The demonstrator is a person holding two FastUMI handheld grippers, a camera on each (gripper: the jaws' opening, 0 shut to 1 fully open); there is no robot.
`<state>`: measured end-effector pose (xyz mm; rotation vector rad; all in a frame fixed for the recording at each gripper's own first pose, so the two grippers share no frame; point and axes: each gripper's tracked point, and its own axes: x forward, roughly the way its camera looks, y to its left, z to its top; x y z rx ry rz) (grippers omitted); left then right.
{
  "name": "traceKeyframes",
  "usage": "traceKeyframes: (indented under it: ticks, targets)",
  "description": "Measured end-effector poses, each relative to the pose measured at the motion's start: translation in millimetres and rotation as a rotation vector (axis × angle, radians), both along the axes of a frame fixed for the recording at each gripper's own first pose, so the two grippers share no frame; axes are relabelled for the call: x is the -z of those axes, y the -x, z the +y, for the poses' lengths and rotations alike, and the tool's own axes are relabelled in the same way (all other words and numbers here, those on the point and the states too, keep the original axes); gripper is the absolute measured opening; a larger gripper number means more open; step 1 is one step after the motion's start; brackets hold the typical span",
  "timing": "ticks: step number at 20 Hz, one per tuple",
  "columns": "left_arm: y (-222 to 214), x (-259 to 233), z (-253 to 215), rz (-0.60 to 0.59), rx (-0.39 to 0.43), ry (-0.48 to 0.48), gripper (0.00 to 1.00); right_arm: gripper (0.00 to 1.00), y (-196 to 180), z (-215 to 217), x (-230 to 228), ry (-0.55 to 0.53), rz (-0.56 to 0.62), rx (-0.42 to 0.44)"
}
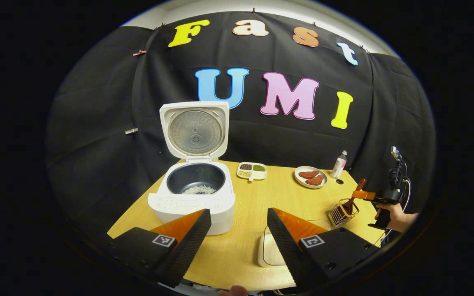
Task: Close the left gripper, press the button to open the rice cooker; take a wooden spoon from the chopstick holder with the right hand, scoop a spoonful of rice and pour it into the rice cooker, then put the wooden spoon back into the chopstick holder.
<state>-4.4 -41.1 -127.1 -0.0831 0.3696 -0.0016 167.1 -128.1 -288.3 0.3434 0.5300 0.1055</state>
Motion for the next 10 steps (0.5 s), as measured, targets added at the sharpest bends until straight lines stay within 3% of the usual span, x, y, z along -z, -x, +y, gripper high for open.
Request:
traceKeyframes:
  ticks: [3,4,5,6,10]
  targets:
    - [-1,-4,-2,-0.012,0.012,-0.011,0.95,0.51,14,-10,-18,0.029,-0.037,0.011]
    - [-1,-6,-3,-0.018,0.015,-0.013,0.95,0.64,18,-15,-26,0.048,-0.054,0.018]
    - [-3,-8,-2,-0.026,0.017,-0.016,0.95,0.63,26,-22,-34,0.077,-0.074,0.024]
    - [-5,-13,-1,-0.035,0.018,-0.019,0.95,0.72,32,-27,-42,0.104,-0.093,0.031]
    - [-17,-31,7,-0.084,0.023,-0.036,0.94,0.76,75,-32,-85,0.196,-0.180,0.026]
